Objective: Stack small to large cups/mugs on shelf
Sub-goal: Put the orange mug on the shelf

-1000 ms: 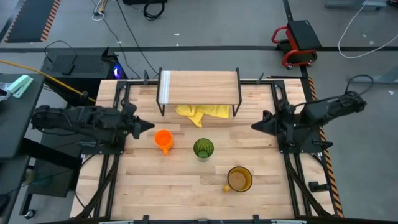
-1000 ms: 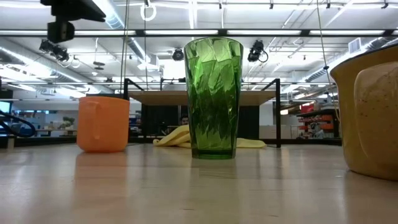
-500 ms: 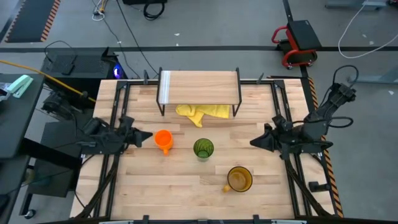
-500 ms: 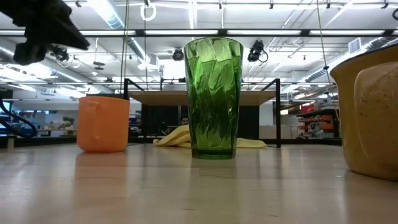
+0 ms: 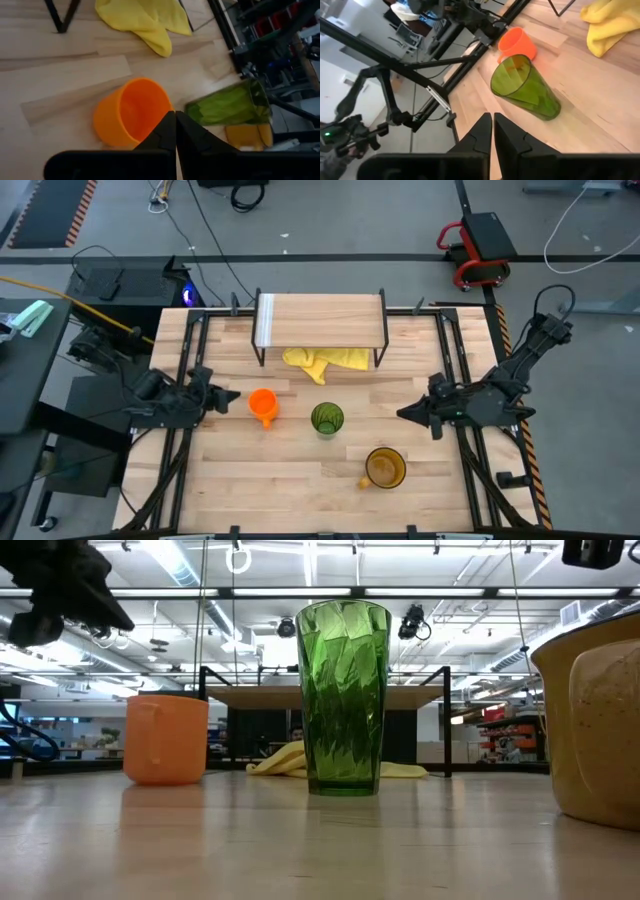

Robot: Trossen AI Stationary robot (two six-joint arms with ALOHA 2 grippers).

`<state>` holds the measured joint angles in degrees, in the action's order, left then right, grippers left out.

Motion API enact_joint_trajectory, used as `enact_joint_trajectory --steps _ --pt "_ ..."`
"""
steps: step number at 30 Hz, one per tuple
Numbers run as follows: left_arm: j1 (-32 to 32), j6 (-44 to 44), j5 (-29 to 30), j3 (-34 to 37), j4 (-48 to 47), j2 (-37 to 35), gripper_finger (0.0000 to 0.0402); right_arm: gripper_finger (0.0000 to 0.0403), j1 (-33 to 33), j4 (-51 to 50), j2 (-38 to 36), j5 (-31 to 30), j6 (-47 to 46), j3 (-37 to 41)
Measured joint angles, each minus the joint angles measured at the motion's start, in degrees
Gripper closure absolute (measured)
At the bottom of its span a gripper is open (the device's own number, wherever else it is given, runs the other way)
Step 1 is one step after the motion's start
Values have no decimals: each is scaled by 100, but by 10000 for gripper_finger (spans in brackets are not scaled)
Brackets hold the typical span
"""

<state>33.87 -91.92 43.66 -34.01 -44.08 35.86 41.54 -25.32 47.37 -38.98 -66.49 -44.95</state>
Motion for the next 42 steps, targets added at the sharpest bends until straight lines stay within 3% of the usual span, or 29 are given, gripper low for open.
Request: enact_joint_trajectory --steps 7,12,17,30,36,42 --pt "-4 251 -388 -979 -1012 496 388 366 0 -29 0 2 -216 0" --pt "-7 105 -1115 -1744 -2253 1083 393 356 0 -37 0 61 -286 0" --pt "-7 257 -1667 -2231 -2678 1630 372 352 -2 -131 0 149 -302 0" --pt "-508 588 -1705 -2275 -2638 1950 315 352 -254 -494 0 516 -294 0" --pt "-625 894 -1701 -2274 -2635 1954 313 352 -256 -490 -4 515 -380 0" --pt "-645 1421 -1699 -2273 -2631 1956 323 352 -256 -481 -3 313 -1117 0"
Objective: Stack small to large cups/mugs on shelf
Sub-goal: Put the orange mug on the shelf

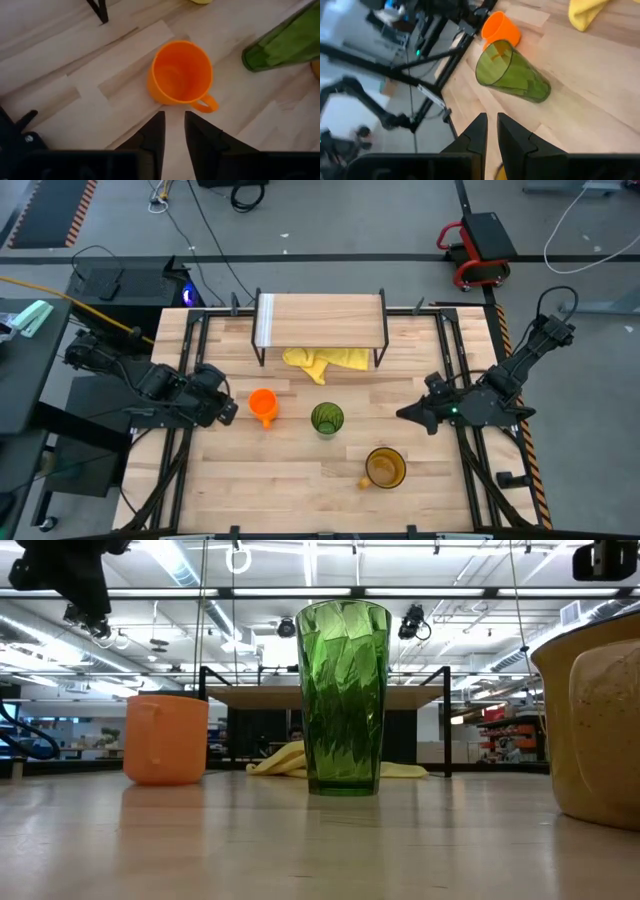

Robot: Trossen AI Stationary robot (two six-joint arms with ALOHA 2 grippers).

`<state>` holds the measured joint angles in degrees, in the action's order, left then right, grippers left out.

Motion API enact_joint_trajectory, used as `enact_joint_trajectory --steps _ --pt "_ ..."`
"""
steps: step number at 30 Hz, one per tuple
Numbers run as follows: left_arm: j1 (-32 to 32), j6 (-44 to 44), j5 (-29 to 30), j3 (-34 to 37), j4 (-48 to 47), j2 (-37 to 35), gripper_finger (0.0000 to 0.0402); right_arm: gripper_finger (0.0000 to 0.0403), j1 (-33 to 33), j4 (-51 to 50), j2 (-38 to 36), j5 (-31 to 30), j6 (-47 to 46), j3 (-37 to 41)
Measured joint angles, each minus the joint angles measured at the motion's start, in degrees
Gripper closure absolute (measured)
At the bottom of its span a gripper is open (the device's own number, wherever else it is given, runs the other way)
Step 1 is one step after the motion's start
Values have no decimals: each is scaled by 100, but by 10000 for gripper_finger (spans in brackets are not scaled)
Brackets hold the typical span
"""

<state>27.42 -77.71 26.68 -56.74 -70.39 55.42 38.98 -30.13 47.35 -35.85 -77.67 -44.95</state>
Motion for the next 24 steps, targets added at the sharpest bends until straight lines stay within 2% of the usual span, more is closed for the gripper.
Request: enact_joint_trajectory --steps 6,12,17,24 --pt "2 616 3 1 4 0 324 352 -1 186 174 -843 -470 0" --pt "-27 766 -122 1 6 0 317 352 -217 384 454 -895 -635 0" --pt "-318 796 -428 5 -52 61 312 352 -776 420 804 83 58 -365" --pt "-715 789 -428 5 -107 44 306 352 -1696 60 1453 1256 2599 -2144"
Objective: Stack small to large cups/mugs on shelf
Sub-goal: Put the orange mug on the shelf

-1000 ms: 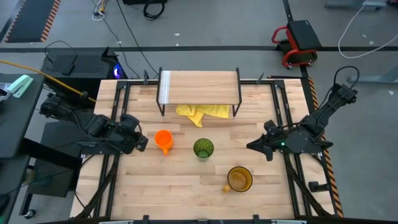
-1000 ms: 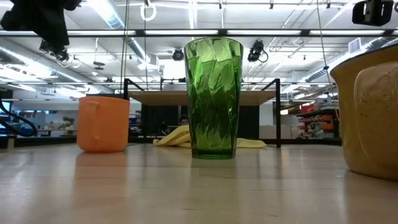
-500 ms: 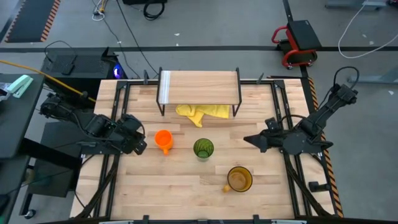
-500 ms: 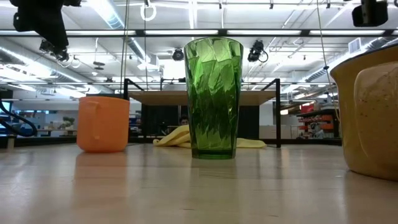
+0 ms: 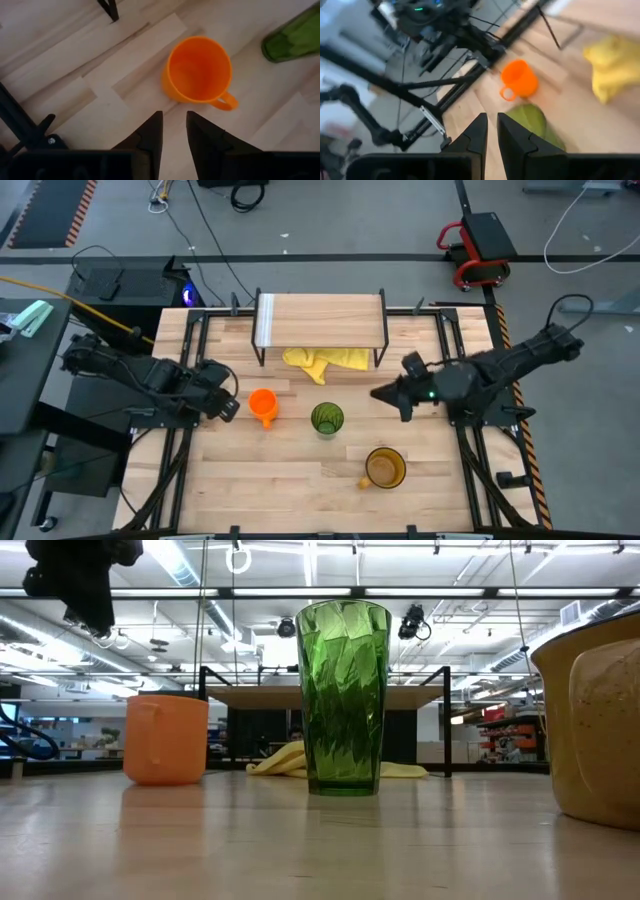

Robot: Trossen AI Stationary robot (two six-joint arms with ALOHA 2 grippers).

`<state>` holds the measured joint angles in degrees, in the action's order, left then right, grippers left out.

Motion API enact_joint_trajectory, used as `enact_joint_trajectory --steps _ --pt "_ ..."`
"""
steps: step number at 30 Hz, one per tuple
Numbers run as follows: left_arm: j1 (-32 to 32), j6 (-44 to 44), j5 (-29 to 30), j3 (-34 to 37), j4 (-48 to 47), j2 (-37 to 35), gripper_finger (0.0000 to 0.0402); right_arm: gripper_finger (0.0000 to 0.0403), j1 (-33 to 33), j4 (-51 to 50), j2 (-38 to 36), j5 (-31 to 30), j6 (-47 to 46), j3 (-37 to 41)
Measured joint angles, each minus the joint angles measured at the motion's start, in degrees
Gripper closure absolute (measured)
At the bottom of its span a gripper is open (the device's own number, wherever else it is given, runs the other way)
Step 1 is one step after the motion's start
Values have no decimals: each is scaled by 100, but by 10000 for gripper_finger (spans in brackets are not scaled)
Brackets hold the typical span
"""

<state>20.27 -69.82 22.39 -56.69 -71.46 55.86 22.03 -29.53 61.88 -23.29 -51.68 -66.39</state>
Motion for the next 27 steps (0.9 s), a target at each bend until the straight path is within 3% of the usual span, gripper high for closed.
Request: enact_joint_trajectory --steps 13,19,27 --pt "-126 -336 -17 0 42 2 306 332 -997 -1984 1975 1598 1839 -2683" --pt "-124 -345 -17 0 39 2 311 285 -1296 -2460 2979 1762 2601 -3714" --pt "-124 -348 -20 0 39 2 318 248 -1710 -2518 3903 1930 2705 -4753"
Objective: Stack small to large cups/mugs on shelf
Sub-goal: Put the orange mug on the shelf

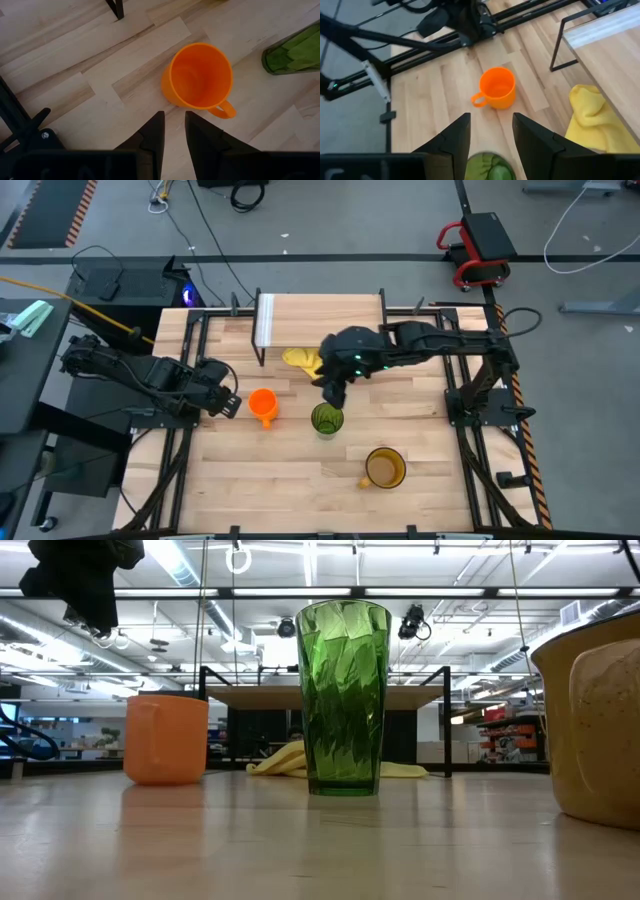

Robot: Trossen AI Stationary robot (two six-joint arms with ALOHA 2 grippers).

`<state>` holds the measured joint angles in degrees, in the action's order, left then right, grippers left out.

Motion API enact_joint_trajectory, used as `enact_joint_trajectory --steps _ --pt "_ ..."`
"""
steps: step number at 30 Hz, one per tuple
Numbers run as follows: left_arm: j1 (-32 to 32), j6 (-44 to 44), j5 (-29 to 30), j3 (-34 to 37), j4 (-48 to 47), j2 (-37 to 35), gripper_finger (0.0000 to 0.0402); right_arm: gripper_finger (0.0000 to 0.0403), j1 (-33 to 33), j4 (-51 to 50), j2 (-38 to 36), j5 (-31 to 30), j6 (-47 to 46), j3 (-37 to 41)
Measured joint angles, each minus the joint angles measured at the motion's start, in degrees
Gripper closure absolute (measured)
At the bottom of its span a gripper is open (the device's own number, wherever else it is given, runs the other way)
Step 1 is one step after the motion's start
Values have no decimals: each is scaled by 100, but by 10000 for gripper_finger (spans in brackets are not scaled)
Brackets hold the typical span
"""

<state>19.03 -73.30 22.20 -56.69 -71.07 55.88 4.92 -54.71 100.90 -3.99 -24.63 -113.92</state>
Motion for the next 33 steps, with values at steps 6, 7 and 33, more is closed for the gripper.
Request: enact_joint_trajectory --steps 6,7,33 --pt "0 -4 0 0 6 0 312 257 -132 -110 478 255 -68 -110" --pt "0 -4 0 0 6 0 312 259 -149 -87 546 258 -67 -110" --pt "4 -708 -320 1529 1753 -2 333 269 -622 1062 2461 873 -418 -355"
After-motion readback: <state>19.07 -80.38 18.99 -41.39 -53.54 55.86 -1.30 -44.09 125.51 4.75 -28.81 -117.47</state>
